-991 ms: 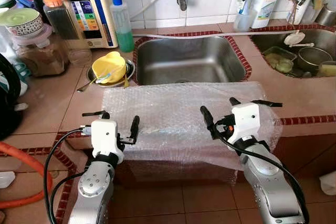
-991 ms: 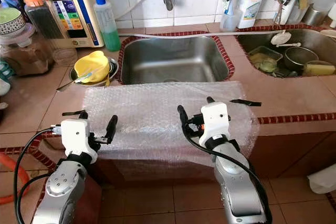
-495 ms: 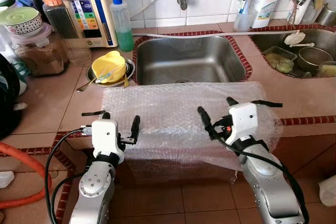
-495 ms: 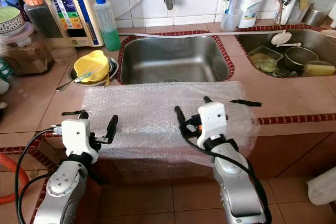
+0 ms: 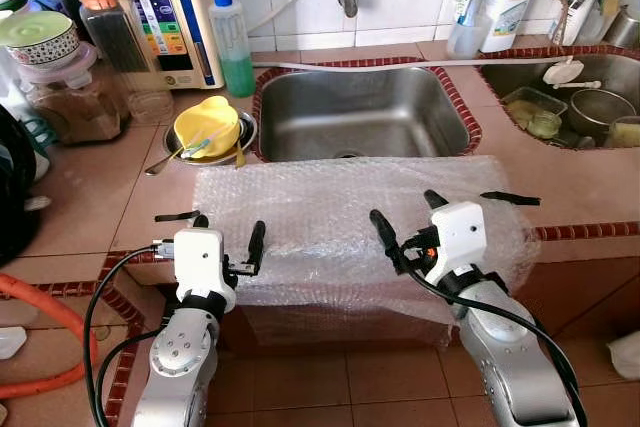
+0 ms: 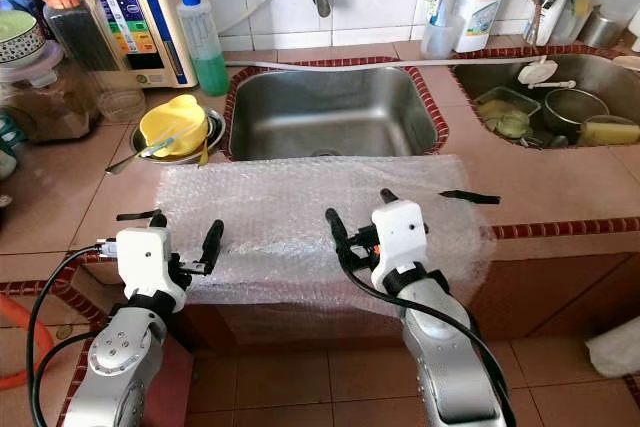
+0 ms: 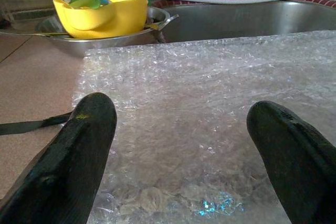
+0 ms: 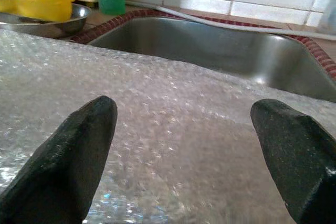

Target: Kitchen organization

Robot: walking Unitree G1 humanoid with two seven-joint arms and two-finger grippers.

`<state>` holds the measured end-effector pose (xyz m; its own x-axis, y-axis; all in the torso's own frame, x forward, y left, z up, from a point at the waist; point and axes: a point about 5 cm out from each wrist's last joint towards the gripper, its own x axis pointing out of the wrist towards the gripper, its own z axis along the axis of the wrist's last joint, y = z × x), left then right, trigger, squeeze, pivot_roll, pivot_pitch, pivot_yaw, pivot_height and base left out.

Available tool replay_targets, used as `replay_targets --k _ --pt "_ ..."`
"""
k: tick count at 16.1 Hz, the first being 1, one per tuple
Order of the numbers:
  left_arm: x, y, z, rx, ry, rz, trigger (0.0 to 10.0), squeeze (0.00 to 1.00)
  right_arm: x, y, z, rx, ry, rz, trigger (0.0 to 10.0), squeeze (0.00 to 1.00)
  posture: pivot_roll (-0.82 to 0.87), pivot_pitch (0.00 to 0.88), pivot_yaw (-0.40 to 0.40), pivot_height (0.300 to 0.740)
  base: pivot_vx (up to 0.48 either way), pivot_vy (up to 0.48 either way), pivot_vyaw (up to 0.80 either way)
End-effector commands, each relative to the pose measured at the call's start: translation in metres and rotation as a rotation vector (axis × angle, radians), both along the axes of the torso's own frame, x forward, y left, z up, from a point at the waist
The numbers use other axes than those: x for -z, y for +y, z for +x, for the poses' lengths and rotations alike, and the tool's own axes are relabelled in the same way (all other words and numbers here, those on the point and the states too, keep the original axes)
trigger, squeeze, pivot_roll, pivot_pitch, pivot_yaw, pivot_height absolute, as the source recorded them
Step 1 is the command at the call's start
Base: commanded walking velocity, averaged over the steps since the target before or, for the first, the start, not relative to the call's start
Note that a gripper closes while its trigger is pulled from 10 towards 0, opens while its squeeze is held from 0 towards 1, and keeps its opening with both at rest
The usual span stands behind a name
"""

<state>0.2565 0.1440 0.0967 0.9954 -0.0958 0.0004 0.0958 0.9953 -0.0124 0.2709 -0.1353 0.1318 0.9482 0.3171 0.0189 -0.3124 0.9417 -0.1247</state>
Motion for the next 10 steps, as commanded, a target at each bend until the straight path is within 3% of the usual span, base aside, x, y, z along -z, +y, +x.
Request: replay_targets --k 1,6,10 --pt "0.001 0.0 -0.002 0.01 0.011 0.013 10.0 0.0 -0.005 -0.002 -0.001 0.01 -0.011 0.012 10.0 0.0 -0.22 0.099 0.078 0.74 0.0 -0.251 0.0" --pt "0.002 -0.002 -0.001 0.026 0.015 0.019 10.0 0.0 -0.003 -0.015 -0.001 0.099 -0.001 0.025 10.0 0.0 -0.24 0.106 0.087 0.74 0.0 -0.314 0.0" --pt "0.002 -0.002 0.0 0.036 0.018 0.019 10.0 0.0 -0.003 -0.014 -0.004 0.09 0.002 0.02 10.0 0.0 -0.24 0.114 0.09 0.74 0.0 -0.374 0.0"
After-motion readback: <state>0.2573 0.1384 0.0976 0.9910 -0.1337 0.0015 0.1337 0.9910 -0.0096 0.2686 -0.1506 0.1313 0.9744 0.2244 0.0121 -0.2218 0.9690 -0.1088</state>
